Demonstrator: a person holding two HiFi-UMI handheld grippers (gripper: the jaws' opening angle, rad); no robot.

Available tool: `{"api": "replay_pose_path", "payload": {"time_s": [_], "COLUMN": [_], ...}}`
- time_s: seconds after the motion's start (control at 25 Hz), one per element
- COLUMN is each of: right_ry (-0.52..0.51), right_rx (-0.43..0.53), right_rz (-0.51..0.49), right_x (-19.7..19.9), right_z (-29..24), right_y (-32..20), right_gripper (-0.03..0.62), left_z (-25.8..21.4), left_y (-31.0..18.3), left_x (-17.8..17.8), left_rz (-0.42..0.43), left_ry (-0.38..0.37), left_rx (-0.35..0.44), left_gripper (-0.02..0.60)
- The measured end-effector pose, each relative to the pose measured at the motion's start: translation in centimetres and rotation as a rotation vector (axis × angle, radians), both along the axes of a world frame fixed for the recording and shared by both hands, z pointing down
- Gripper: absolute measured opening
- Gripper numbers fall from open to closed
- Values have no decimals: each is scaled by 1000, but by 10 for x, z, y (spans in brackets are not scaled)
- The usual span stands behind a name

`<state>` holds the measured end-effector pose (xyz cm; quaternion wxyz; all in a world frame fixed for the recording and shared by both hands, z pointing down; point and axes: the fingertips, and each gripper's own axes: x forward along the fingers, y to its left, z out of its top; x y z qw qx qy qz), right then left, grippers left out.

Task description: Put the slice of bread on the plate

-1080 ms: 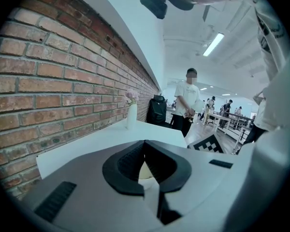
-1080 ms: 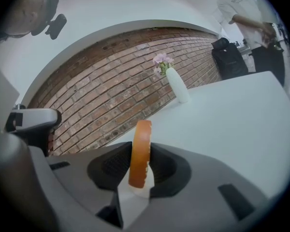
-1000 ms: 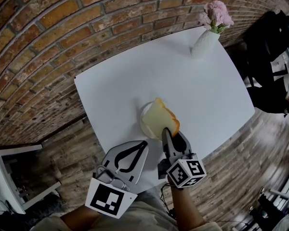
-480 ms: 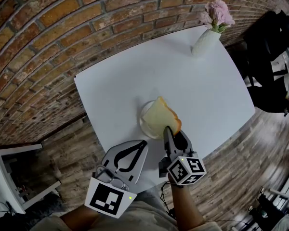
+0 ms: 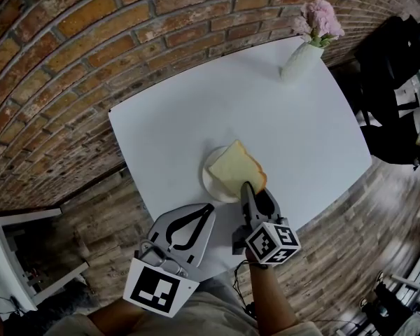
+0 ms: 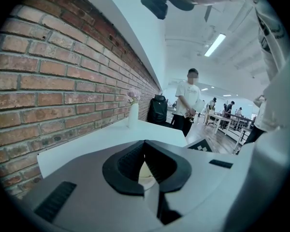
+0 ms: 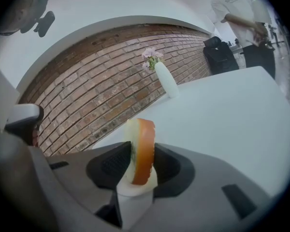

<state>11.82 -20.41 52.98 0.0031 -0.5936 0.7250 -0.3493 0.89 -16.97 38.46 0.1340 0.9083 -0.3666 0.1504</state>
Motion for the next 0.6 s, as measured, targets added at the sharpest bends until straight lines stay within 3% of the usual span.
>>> {"api": "replay_pose_path", "payload": {"time_s": [0.6], "right_ry": [111], "right_rx": [-52], "right_rz": [9], "right_x": [9], "right_z": [15], "right_y": [1], "right_gripper": [193], "left_z": [1], "left_y": [-3], "left_x": [-1], "left_rz": [-4], "left_ry": [4], "left_rx": [-7], "left_gripper": [9]}}
